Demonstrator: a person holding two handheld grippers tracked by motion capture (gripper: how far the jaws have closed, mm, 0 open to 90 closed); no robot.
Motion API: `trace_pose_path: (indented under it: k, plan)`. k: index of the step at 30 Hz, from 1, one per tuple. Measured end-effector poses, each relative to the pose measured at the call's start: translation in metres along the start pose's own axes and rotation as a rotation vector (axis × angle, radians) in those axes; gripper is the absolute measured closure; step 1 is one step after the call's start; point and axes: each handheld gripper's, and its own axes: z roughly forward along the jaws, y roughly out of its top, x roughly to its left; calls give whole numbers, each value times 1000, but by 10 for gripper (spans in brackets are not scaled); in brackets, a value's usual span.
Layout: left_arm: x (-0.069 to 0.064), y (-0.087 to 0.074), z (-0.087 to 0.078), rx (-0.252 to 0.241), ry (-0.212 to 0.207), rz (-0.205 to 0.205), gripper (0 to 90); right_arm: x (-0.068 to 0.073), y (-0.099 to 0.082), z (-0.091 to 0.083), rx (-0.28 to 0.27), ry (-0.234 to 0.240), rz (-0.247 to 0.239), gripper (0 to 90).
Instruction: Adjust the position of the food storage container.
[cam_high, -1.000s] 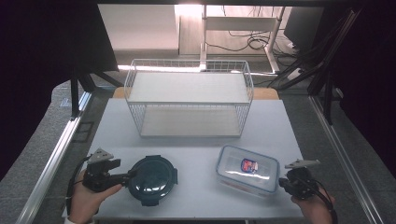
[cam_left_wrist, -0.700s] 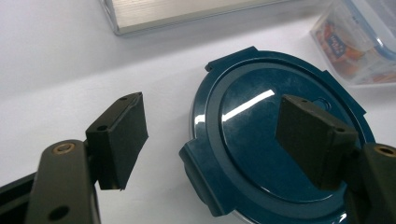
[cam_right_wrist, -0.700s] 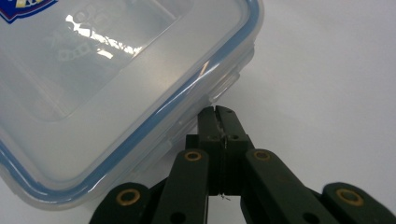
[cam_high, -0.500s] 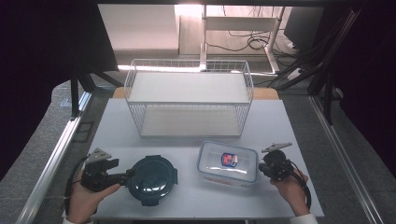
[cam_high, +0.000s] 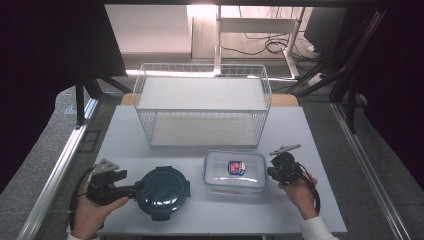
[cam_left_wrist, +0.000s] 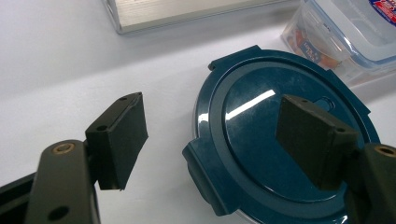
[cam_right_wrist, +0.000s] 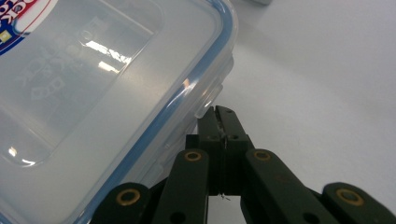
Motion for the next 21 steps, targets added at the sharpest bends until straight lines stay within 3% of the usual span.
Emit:
trace_pose_path:
  k: [8, 15, 21]
  plan:
    - [2, 0, -1, -12, -2, -12, 240, -3, -2, -1, -43, 10, 21, 892]
    - [0, 6, -4, -62, -28, -12, 223, -6, -11, -28, -132, -2, 44, 891]
    - [-9, 12, -10, -115, -45, 3, 204, 8, -14, -52, -229, 50, 47, 889]
